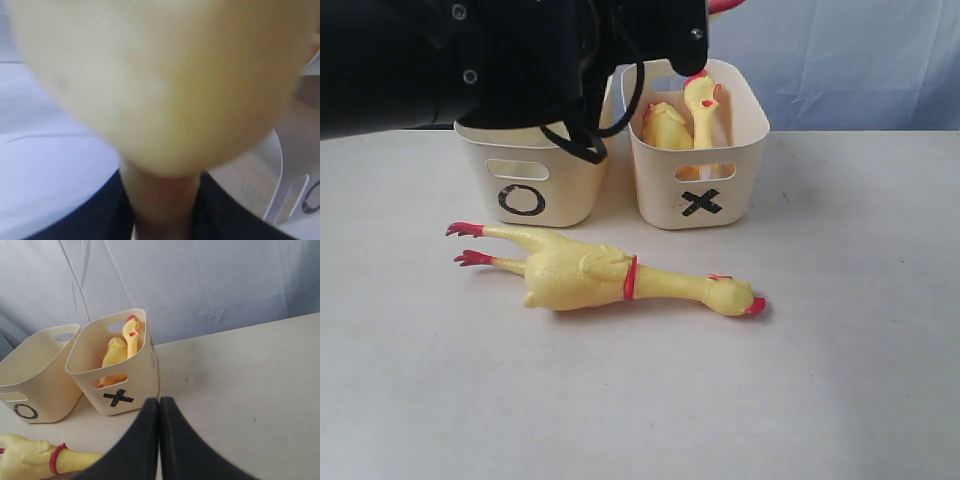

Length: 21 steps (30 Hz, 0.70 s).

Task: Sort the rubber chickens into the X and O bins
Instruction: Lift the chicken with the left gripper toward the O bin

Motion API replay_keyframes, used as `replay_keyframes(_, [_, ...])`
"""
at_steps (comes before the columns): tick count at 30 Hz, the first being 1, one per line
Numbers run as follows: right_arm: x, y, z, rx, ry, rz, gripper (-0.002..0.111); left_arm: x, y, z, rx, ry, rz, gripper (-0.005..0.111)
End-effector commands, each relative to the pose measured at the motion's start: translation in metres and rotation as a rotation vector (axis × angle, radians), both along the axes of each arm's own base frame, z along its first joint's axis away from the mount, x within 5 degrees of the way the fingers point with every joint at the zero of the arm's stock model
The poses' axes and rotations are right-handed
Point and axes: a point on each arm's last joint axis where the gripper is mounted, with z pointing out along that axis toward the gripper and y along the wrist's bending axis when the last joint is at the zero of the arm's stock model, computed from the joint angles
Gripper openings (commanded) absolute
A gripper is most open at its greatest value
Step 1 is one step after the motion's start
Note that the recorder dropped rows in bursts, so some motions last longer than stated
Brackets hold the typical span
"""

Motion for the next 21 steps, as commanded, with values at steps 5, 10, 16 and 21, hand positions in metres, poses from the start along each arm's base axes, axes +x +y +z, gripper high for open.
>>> replay_keyframes(5, [-0.001, 0.000, 0.000, -0.001, -0.006, 0.002, 0.000, 0.017, 0.007, 0.010, -0.103, -0.045, -0.078, 0.000])
replay_keyframes(10, [-0.001, -0.001, 0.000, -0.004, -0.009, 0.002, 0.000, 0.022, 0.008, 0.008, -0.165, -0.034, -0.209, 0.000])
replay_keyframes(16, [-0.001, -0.001, 0.000, -0.004, -0.009, 0.002, 0.000, 0.034, 0.017, 0.002, -0.264, 0.005, -0.294, 0.000])
replay_keyframes(21, [-0.001, -0.001, 0.000, -0.004, -0.009, 0.002, 0.000, 0.037, 0.021, 0.005, -0.287, -0.005, -0.322, 0.000])
